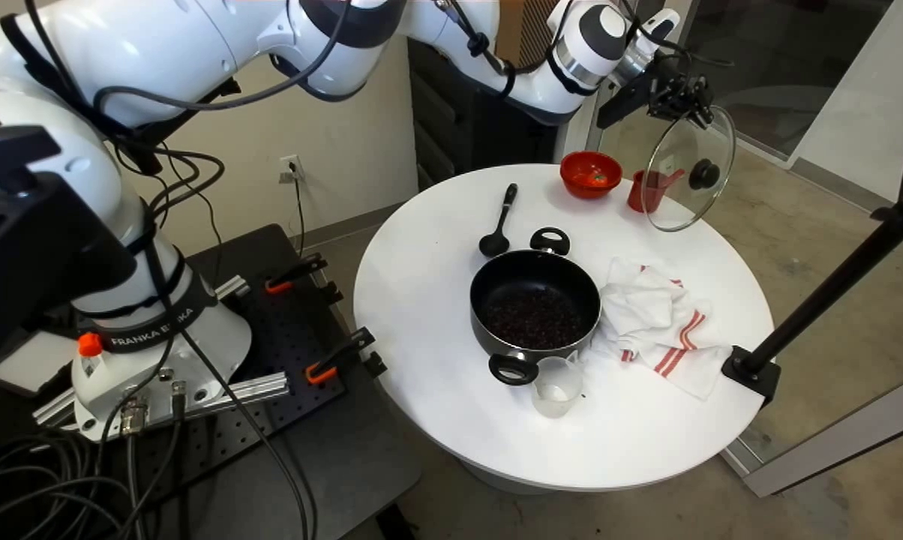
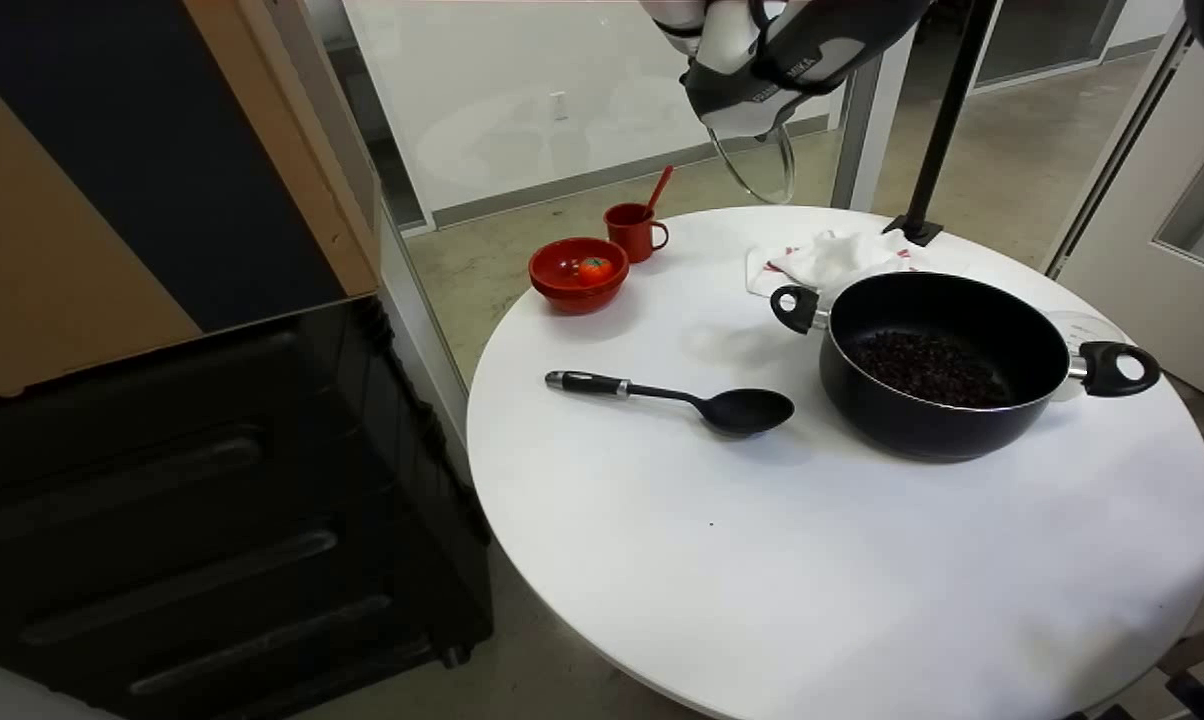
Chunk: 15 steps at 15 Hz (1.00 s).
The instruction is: Put the spoon on the table then cover the pot with the lid
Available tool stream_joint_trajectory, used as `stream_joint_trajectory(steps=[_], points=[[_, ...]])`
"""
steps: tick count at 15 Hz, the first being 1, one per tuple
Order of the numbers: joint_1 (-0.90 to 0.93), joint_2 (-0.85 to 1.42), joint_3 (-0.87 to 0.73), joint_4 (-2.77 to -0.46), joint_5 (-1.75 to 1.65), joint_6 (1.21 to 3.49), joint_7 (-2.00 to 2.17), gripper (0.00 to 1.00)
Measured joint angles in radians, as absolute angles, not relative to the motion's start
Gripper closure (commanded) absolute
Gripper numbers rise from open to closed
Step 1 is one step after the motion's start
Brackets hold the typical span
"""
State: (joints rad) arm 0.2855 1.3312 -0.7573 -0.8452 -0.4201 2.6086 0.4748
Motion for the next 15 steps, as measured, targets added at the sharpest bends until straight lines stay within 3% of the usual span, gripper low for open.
stream_joint_trajectory(steps=[10,11,15], points=[[0.549,1.437,-0.966,-0.966,-0.762,2.619,0.679,0.97],[0.572,1.452,-0.982,-0.975,-0.802,2.616,0.712,0.89],[0.624,1.482,-1.019,-0.996,-0.879,2.605,0.784,0.89]])
